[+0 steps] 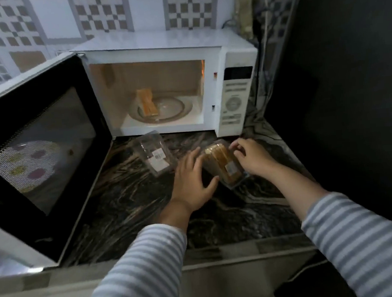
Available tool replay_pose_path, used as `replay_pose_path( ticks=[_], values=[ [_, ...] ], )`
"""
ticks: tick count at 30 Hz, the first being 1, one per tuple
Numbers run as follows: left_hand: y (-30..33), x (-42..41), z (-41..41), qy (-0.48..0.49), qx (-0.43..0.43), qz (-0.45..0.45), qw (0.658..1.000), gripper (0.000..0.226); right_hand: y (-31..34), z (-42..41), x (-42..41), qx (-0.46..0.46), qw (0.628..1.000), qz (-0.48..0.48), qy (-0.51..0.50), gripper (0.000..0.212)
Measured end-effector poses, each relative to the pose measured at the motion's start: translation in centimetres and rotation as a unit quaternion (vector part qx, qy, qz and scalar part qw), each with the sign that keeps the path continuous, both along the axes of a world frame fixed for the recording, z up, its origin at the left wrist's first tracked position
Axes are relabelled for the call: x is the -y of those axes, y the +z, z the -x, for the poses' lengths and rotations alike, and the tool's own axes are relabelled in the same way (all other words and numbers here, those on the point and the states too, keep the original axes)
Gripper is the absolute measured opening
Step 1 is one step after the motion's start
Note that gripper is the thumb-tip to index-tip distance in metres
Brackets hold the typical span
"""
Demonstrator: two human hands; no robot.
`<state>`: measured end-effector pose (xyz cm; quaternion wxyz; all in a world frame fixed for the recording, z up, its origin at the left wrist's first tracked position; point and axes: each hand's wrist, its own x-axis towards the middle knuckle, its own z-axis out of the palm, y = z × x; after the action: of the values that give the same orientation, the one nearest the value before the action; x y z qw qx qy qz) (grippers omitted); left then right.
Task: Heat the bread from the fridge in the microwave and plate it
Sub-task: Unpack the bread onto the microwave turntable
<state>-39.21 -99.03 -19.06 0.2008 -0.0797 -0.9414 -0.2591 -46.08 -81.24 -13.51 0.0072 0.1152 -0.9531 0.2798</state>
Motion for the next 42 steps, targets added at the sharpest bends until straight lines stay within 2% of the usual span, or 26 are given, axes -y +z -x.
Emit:
replay_pose_path(
  ticks=[4,8,12,18,27,34,42],
  values=[
    [-1.0,-2.1,0.0,0.000,0.051,-0.045,0.998,0.105,-2.0,-1.6,-1.8,0.035,0.999,-0.003,-0.022,0.027],
    [-0.4,-1.8,0.6,0.011,0.116,-0.059,0.991,0.115,-3.3,-1.8,-1.4,0.028,0.999,0.027,0.003,0.027],
    [-0.8,0.8,1.1,0.002,0.138,-0.074,0.988,0.108,-4.0,-2.2,0.6,0.007,0.996,0.055,0.067,0.024],
    [-2.0,3.6,-0.2,0.037,0.106,-0.031,0.993,0.093,-5.6,-2.0,2.5,0.001,0.988,0.076,0.131,0.020],
    [-2.5,3.6,-1.2,0.093,0.060,-0.025,0.994,0.077,-7.1,-2.6,4.1,-0.062,0.985,0.123,0.105,0.010],
    [-1.9,3.3,-1.1,0.088,0.065,-0.003,0.994,0.088,-8.1,-2.9,4.1,-0.159,0.974,0.112,0.117,0.012],
    [-2.0,3.3,-1.2,0.098,0.072,-0.003,0.993,0.089,-8.0,-3.3,4.3,-0.175,0.971,0.110,0.117,0.012]
  ],
)
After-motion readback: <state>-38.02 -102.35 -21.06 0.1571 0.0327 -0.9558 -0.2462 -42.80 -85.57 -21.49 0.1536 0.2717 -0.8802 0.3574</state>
